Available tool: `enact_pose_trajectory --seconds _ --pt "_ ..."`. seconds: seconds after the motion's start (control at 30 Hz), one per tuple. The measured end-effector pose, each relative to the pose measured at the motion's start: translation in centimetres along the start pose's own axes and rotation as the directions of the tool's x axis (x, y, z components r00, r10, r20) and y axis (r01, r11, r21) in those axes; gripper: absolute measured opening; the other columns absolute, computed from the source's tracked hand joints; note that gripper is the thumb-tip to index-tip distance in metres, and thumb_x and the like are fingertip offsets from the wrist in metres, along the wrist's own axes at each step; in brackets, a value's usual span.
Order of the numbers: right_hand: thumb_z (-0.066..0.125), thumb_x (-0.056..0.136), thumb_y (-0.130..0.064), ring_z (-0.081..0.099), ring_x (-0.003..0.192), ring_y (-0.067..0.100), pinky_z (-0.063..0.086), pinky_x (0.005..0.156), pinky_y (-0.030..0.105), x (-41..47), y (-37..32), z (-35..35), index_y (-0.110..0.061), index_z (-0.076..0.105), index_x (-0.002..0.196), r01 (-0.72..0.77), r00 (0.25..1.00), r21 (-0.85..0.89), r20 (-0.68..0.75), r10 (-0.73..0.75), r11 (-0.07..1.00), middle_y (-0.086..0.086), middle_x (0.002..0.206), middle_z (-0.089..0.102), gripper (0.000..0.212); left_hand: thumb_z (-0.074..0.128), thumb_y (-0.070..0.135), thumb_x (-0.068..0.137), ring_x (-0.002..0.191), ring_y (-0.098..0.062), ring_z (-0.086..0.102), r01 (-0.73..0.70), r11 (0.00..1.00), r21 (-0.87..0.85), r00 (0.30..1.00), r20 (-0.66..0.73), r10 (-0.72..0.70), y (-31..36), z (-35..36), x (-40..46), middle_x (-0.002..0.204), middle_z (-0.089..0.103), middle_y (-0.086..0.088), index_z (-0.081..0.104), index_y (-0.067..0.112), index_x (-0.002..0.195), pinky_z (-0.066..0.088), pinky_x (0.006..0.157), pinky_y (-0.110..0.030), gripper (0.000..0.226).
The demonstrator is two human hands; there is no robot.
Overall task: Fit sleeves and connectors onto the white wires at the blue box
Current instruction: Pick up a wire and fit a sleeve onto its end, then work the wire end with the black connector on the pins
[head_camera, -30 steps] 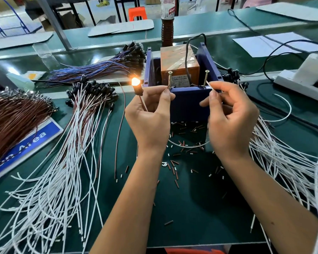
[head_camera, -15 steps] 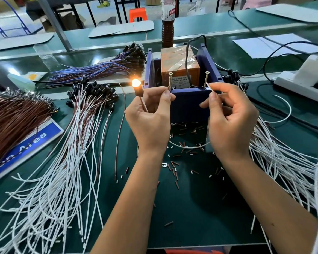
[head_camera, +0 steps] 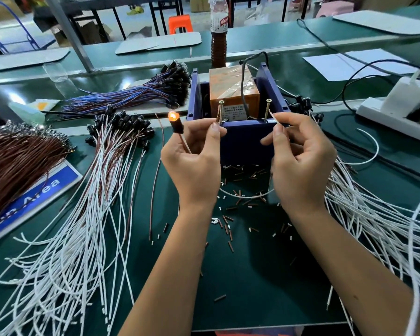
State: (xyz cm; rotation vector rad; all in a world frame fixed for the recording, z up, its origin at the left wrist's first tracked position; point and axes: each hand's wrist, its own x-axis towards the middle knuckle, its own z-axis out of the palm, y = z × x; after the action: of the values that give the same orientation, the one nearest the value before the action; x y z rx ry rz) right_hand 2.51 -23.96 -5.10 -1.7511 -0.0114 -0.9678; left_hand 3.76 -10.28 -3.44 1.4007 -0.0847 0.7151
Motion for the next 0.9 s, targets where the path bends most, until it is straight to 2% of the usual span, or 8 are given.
enact_pose_trajectory --seconds 0.1,0.23,0.33,0.43,0.53,0.63,0.73,0.9 --pt "0.06 0.105 -0.016 0.063 0.05 0.013 0.049 0.051 0.029 0.5 -0.5 -0.6 -0.016 0.07 0.109 -0.08 0.997 0.04 0.004 0.08 0.996 -0.003 0.082 0.076 0.011 0.07 -0.004 0.092 0.076 -0.022 0.074 -0.013 0.999 -0.029 1.0 -0.018 0.012 0.4 0.4 -0.4 0.079 0.076 -0.01 0.072 0.005 0.086 0.058 0.078 -0.029 0.011" --pt "0.063 0.1 -0.024 0.068 0.049 0.015 0.055 0.047 0.033 2.9 -1.0 -3.7 -0.021 0.071 0.101 -0.122 0.992 -0.086 0.023 0.125 0.989 -0.004 0.08 0.077 0.009 0.071 -0.005 0.091 0.075 -0.024 0.075 0.004 0.996 -0.09 0.982 0.191 0.014 2.1 2.3 -1.0 0.078 0.076 -0.012 0.072 0.002 0.087 0.059 0.075 -0.03 0.008" --pt "0.065 0.093 -0.041 0.073 0.064 0.009 0.064 0.065 0.045 5.6 -1.3 -7.3 -0.034 0.072 0.092 -0.133 0.991 -0.231 -0.003 0.136 0.964 -0.009 0.081 0.076 0.01 0.071 -0.007 0.09 0.069 -0.016 0.073 0.097 0.978 -0.183 0.949 0.312 -0.036 3.9 5.2 -1.1 0.079 0.076 -0.016 0.072 -0.002 0.089 0.056 0.067 -0.023 0.005" --pt "0.06 0.093 -0.056 0.066 0.088 -0.005 0.059 0.091 0.039 8.2 -2.4 -10.8 -0.04 0.069 0.111 -0.051 0.993 -0.404 -0.119 0.003 0.913 -0.032 0.093 0.066 0.026 0.069 -0.007 0.091 0.053 -0.003 0.063 0.298 0.929 -0.22 0.881 0.438 -0.179 5.5 8.8 -1.2 0.082 0.075 -0.021 0.07 -0.004 0.091 0.046 0.052 -0.011 0.004" --pt "0.052 0.099 -0.066 0.056 0.111 -0.01 0.048 0.106 0.028 9.1 -4.4 -12.4 -0.052 0.051 0.128 0.103 0.987 -0.472 -0.058 -0.147 0.875 -0.047 0.11 0.054 0.032 0.065 -0.007 0.094 0.042 0.003 0.054 0.483 0.851 -0.207 0.795 0.51 -0.327 6.6 12.1 -1.2 0.088 0.071 -0.03 0.068 -0.009 0.097 0.04 0.045 -0.008 0.005" --pt "0.054 0.101 -0.055 0.064 0.113 0.001 0.052 0.105 0.036 9.3 -5.3 -12.3 -0.035 0.057 0.142 0.151 0.974 -0.439 0.221 -0.056 0.886 -0.023 0.125 0.068 0.046 0.061 0.006 0.101 0.044 -0.004 0.044 0.567 0.813 -0.13 0.743 0.506 -0.438 6.7 14.8 -1.0 0.075 0.062 -0.012 0.066 0.005 0.083 0.035 0.041 -0.018 0.019" --pt "0.056 0.105 -0.046 0.063 0.11 0.01 0.046 0.099 0.027 9.2 -5.0 -12.2 -0.025 0.054 0.148 0.109 0.939 -0.525 0.333 0.086 0.844 -0.008 0.123 0.069 0.047 0.049 0.02 0.108 0.054 -0.013 0.042 0.652 0.754 -0.076 0.701 0.44 -0.562 6.5 16.3 -0.6 0.079 0.058 -0.009 0.066 0.01 0.082 0.031 0.044 -0.021 0.032" --pt "0.057 0.108 -0.035 0.076 0.09 0.025 0.058 0.087 0.044 8.8 -4.5 -12.7 -0.019 0.071 0.117 -0.053 0.832 -0.42 0.483 0.273 0.906 0.003 0.094 0.079 0.023 0.037 0.028 0.113 0.055 -0.008 0.043 0.729 0.634 -0.257 0.674 0.429 -0.601 6.4 17.5 -0.2 0.078 0.056 -0.003 0.064 0.009 0.087 0.035 0.047 -0.021 0.042"
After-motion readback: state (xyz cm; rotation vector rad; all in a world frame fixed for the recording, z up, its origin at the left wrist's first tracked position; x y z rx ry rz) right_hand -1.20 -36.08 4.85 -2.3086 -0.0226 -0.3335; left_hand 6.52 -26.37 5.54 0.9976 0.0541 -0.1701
